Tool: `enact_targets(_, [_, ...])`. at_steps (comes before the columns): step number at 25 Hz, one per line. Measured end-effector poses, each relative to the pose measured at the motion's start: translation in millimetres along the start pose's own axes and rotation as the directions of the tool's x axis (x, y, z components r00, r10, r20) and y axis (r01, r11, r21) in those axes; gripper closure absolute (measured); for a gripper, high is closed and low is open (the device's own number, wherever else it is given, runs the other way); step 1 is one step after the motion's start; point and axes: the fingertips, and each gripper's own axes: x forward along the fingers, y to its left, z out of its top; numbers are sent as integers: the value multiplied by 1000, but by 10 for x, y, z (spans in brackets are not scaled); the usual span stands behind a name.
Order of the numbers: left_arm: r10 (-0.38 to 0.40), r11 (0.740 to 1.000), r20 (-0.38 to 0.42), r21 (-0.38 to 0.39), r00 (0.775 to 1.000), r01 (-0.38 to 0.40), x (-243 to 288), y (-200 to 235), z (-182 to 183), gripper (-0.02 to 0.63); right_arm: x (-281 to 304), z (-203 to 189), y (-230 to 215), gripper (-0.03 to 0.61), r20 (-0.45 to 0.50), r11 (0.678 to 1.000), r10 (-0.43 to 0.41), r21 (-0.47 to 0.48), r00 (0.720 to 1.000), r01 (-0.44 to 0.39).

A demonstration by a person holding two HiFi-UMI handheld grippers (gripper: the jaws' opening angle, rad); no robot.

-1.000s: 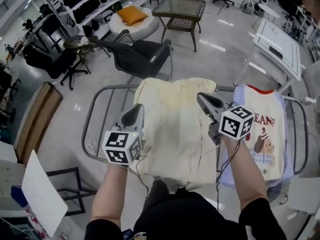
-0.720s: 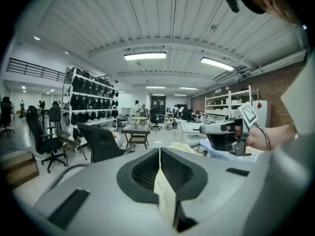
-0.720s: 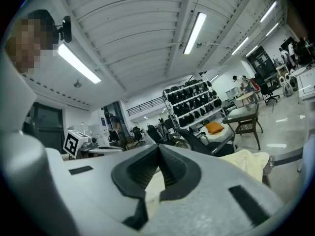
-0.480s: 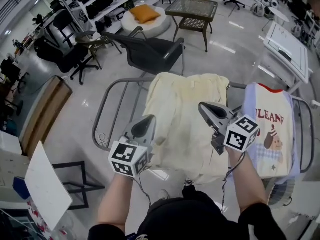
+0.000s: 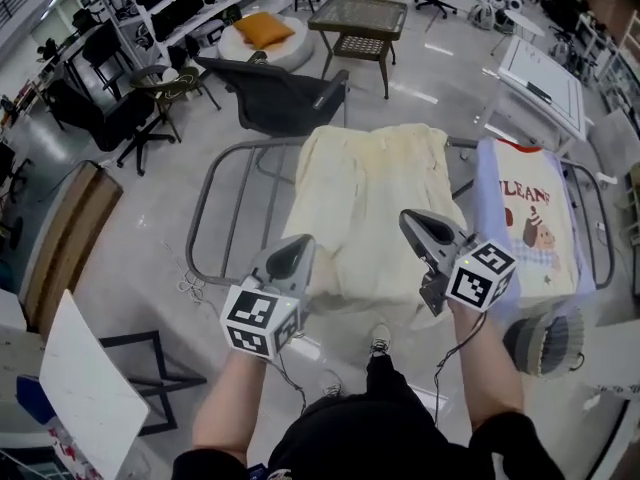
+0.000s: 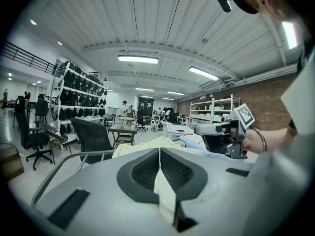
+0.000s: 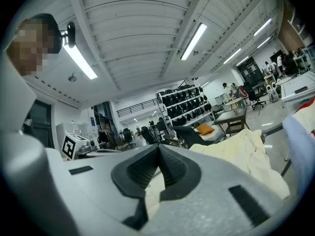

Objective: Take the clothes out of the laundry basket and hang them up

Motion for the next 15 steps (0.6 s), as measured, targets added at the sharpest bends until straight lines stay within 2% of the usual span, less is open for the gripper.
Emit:
enact_targets(4, [-91, 996, 8, 19, 996, 91, -219, -200, -71, 604, -353, -145, 289, 574, 31, 996, -90, 1, 995, 90])
enact_targets(7, [-178, 984, 0, 29, 984, 178, -230, -498, -173, 604, -774, -287, 356, 574, 54, 984, -179, 15, 982, 178])
enact_targets(10, [-255, 966, -2, 29, 967, 255, -238, -843, -204, 604, -1228, -357, 393, 574, 57, 964, -267, 20, 962, 266])
enact_targets(15, [-356, 934, 7, 45, 934, 356, -232, -1367, -158, 604, -1948, -350, 378, 574, 83, 917, -400, 22, 913, 399])
